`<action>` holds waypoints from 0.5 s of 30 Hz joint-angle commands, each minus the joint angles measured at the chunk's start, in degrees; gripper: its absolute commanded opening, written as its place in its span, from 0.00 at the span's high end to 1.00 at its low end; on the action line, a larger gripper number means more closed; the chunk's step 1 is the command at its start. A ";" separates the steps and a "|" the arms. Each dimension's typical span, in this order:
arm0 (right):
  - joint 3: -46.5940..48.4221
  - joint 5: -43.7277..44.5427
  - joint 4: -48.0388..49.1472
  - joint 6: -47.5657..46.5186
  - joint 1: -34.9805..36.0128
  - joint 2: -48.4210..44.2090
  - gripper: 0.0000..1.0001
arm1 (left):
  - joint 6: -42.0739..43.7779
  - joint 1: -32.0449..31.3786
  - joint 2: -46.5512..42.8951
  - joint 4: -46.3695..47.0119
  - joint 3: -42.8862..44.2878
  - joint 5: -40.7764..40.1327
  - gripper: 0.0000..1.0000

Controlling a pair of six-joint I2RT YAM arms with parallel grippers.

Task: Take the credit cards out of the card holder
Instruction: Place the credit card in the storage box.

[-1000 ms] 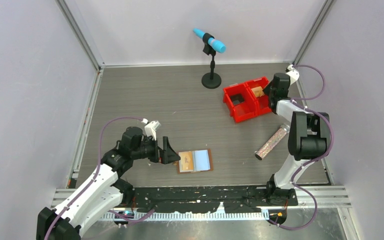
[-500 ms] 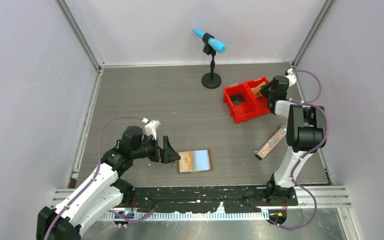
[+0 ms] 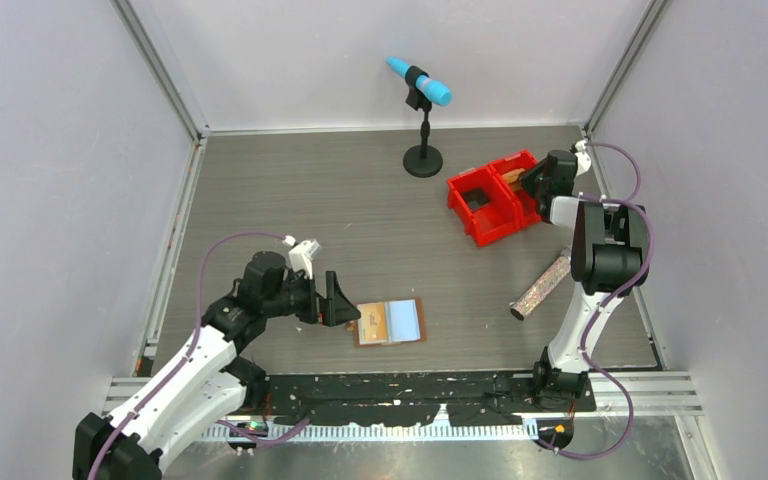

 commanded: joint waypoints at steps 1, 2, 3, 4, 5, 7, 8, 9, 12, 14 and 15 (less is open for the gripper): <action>2.58 -0.09 -1.08 0.81 -0.47 -0.09 0.72 | 0.41 -0.16 -0.28 -0.16 2.70 -0.15 0.01; 3.02 -0.13 -1.89 0.46 -0.54 -0.17 0.71 | 0.39 -0.16 -0.27 -0.16 2.70 -0.06 0.01; 3.27 -0.10 -2.33 0.22 -0.57 -0.34 0.70 | 0.34 -0.16 -0.21 -0.16 2.69 -0.04 0.01; 3.83 -0.10 -3.28 -0.24 -0.59 -0.58 0.68 | 0.33 -0.16 -0.19 -0.12 2.70 -0.01 0.01; 4.15 -0.16 -3.86 -0.77 -0.59 -0.68 0.68 | 0.30 -0.16 -0.10 -0.08 2.67 -0.03 0.01; 5.27 -0.43 -6.23 -1.69 -0.59 -0.91 0.65 | 0.25 -0.16 0.03 0.07 2.61 0.06 0.01; 6.20 -0.57 -6.96 -1.95 -0.59 -0.94 0.64 | 0.18 -0.16 0.02 0.10 2.57 0.13 0.01; 7.06 -0.67 -8.39 -2.49 -0.59 -0.95 0.63 | 0.13 -0.16 0.07 0.22 2.61 0.14 0.01; 8.22 -0.75 -10.40 -3.55 -0.59 -1.59 0.62 | -0.02 -0.16 0.04 0.32 2.70 -0.02 0.01; 8.80 -3.22 -11.46 -4.62 -0.59 -2.54 0.61 | -0.30 -0.16 -0.13 -0.21 2.78 -0.83 0.01; 9.25 -3.67 -12.48 -5.34 -0.59 -2.97 0.61 | -0.52 -0.16 -0.35 -0.55 2.85 -1.35 0.01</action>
